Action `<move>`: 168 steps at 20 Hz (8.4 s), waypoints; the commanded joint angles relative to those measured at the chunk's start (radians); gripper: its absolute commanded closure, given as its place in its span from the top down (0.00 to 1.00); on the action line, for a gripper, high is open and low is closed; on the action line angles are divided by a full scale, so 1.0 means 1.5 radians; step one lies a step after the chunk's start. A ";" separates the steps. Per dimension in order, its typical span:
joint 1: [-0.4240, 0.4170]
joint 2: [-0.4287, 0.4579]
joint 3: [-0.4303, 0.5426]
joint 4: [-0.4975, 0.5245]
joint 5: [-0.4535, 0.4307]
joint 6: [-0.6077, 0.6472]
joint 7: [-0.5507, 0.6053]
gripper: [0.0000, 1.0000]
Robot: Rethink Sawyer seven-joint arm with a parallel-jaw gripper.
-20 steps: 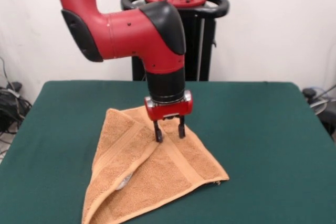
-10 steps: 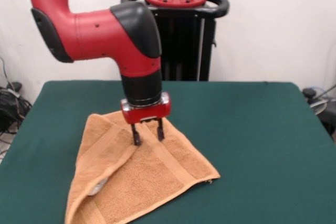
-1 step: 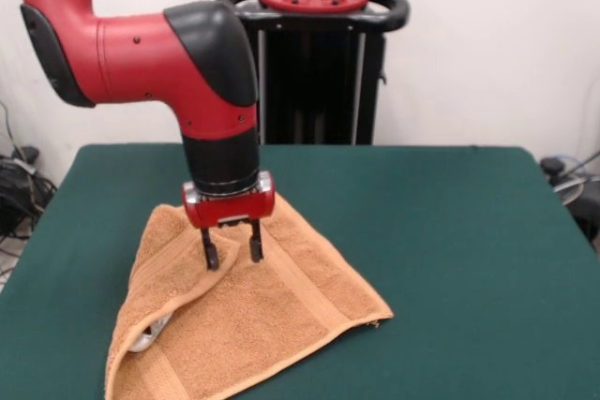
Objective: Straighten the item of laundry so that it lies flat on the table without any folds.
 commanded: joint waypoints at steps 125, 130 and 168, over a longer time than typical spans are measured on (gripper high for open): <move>0.029 0.011 -0.011 0.054 -0.152 -0.086 0.008 1.00; 0.029 0.021 -0.009 0.041 -0.153 -0.085 0.006 1.00; -0.055 0.057 0.088 -0.070 -0.139 0.027 -0.154 1.00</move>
